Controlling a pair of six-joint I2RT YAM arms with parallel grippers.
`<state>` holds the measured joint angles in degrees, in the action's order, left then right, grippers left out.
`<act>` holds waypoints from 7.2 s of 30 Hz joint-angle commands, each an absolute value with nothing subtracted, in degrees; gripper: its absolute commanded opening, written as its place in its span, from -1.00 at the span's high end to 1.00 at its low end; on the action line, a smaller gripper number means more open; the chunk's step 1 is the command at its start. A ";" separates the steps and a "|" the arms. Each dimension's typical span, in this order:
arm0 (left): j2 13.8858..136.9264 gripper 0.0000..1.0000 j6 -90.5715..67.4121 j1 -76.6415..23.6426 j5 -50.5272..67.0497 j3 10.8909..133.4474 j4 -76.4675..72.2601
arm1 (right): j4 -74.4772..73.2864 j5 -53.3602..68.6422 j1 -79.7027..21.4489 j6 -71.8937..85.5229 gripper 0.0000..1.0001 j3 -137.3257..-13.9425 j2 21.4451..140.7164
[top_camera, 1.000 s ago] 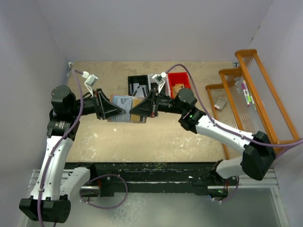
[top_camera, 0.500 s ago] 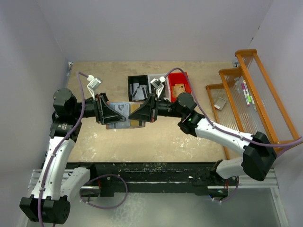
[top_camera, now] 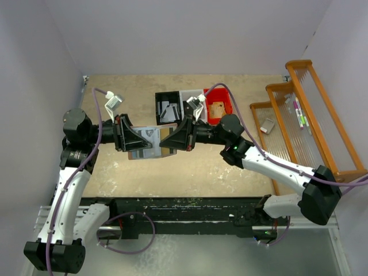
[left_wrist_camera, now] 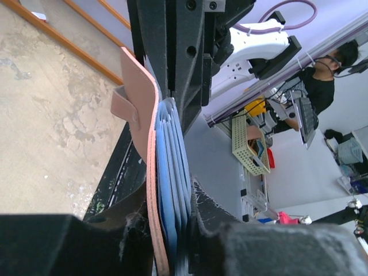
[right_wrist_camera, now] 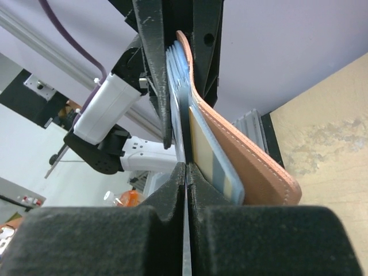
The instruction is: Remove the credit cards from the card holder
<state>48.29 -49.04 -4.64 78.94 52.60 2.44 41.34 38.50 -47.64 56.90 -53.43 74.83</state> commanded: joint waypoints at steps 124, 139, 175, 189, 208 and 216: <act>48.02 0.74 -38.04 -5.01 50.79 73.02 19.63 | 56.66 8.45 -45.42 51.42 -0.98 -35.81 59.07; 47.13 0.73 -39.78 -5.01 54.09 72.81 20.26 | 74.60 1.18 -55.52 54.51 -0.63 -48.58 76.84; 51.83 -0.46 17.66 -5.01 70.82 75.08 60.10 | -10.97 49.22 -52.93 16.42 1.00 -90.08 86.33; 53.17 0.41 21.93 -4.98 74.15 71.38 62.63 | -14.73 52.30 -52.95 13.04 1.00 -94.07 89.14; 45.82 1.00 -33.34 -5.01 68.80 61.09 17.00 | 61.01 28.27 -47.79 61.03 0.10 -48.78 72.77; 44.80 0.97 -35.68 -5.01 68.22 58.69 16.08 | 62.73 32.64 -48.17 62.45 0.53 -50.84 75.33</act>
